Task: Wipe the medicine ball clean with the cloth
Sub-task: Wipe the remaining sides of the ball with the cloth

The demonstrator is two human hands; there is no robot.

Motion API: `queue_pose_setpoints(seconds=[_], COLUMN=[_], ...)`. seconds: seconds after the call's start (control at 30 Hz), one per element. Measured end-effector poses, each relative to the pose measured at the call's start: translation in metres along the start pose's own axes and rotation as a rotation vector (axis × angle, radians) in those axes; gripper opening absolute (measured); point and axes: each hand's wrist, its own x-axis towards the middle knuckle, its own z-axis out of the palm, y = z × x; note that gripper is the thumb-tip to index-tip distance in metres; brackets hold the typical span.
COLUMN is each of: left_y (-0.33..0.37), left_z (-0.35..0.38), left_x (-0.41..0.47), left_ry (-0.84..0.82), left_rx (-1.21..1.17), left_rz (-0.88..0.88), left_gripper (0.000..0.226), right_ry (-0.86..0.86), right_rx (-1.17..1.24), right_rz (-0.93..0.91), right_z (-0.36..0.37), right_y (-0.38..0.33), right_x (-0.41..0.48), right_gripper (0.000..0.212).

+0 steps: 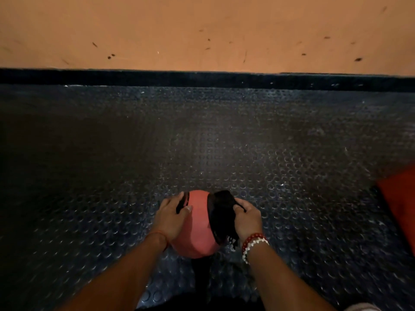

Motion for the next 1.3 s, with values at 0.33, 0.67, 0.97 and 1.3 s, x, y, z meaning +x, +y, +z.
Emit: queue_pose_setpoints(seconds=[0.33, 0.67, 0.97, 1.3], left_y=[0.029, 0.129, 0.129, 0.092], left_z=[0.011, 0.144, 0.242, 0.301], left_x=[-0.020, -0.036, 0.016, 0.059], left_ry=[0.168, -0.210, -0.167, -0.242], left_rx=[0.242, -0.270, -0.094, 0.357], left_rz=[0.154, 0.169, 0.175, 0.355], left_gripper=[0.051, 0.033, 0.026, 0.049], right_ry=[0.051, 0.169, 0.179, -0.129], right_rx=[0.070, -0.332, -0.671, -1.040], right_rz=[-0.047, -0.235, -0.344, -0.180], right_z=[-0.053, -0.117, -0.175, -0.179], right_y=[-0.011, -0.005, 0.055, 0.126], right_x=[-0.007, 0.006, 0.082, 0.145], right_gripper=[0.025, 0.042, 0.048, 0.065])
